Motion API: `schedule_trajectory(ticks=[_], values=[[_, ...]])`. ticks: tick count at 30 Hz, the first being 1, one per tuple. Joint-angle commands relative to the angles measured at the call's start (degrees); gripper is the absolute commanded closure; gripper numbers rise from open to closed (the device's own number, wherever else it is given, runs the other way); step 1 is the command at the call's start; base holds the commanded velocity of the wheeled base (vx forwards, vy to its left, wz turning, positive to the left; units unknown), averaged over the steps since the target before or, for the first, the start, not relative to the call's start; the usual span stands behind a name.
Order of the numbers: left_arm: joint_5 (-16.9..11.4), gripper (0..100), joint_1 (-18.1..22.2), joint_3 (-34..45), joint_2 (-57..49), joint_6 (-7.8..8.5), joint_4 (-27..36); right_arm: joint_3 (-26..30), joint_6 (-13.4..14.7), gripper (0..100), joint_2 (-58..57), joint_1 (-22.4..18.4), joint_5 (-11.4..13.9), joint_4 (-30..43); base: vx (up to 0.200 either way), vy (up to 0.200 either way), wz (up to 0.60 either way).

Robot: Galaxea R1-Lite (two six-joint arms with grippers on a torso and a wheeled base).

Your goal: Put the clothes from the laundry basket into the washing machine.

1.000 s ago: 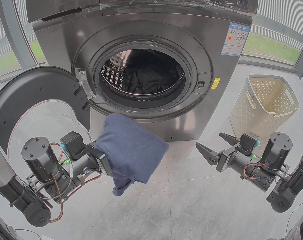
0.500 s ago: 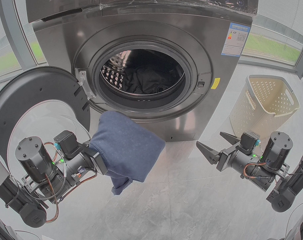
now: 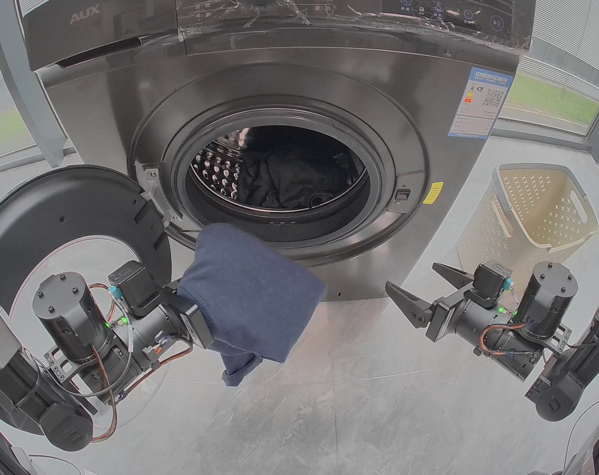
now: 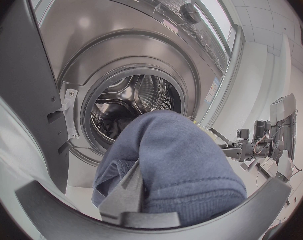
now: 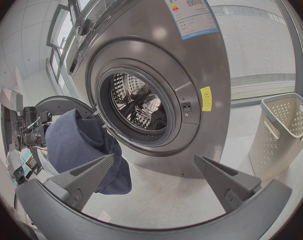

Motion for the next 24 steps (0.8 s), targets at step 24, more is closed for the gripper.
schedule_trajectory(ticks=[24], values=[[-0.01, 100, 0.1, -0.03, 1.34, -0.04, -0.14, 0.1, 0.37, 0, 0.07, 0.86, 0.0, -0.1, 0.05, 0.0, 0.0]])
